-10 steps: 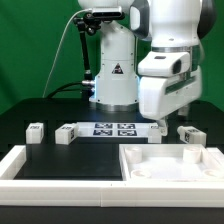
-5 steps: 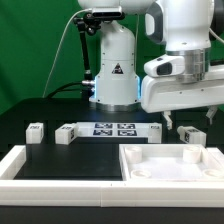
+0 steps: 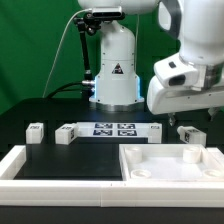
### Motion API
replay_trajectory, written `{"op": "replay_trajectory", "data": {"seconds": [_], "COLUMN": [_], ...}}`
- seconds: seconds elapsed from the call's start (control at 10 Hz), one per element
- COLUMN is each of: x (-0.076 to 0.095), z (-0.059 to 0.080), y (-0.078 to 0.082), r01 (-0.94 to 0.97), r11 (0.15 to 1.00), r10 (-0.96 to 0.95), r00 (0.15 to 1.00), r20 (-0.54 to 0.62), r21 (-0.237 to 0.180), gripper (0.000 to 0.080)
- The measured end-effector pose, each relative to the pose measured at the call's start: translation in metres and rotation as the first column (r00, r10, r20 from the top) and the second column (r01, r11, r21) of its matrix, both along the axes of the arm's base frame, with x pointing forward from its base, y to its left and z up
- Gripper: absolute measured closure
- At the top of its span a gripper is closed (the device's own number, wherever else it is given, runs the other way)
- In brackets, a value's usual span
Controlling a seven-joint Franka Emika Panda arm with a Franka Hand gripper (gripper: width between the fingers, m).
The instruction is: Assemble one leg
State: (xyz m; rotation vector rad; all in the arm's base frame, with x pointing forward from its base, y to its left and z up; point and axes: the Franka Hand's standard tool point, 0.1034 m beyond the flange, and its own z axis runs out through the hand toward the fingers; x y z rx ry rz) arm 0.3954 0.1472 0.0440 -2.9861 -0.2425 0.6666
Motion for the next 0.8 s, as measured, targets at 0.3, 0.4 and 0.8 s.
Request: {"op": "replay_trajectory", "data": {"seconds": [0.3, 0.4, 0.8], "x": [-0.006, -0.013, 0.002], "z": [-0.004, -0.002, -0.022], "y": [0.010, 0.010, 0.008], "r01": [-0.039, -0.067, -0.051], "r11": [0.999, 0.998, 0.999], "r10": [0.030, 0.046, 0.041], "r00": [0.918, 0.822, 0.838], "r20": [-0.395, -0.567, -0.544], "r21": [-0.016, -0.016, -0.003], "gripper": [0.0151, 0.0151, 0.0151]}}
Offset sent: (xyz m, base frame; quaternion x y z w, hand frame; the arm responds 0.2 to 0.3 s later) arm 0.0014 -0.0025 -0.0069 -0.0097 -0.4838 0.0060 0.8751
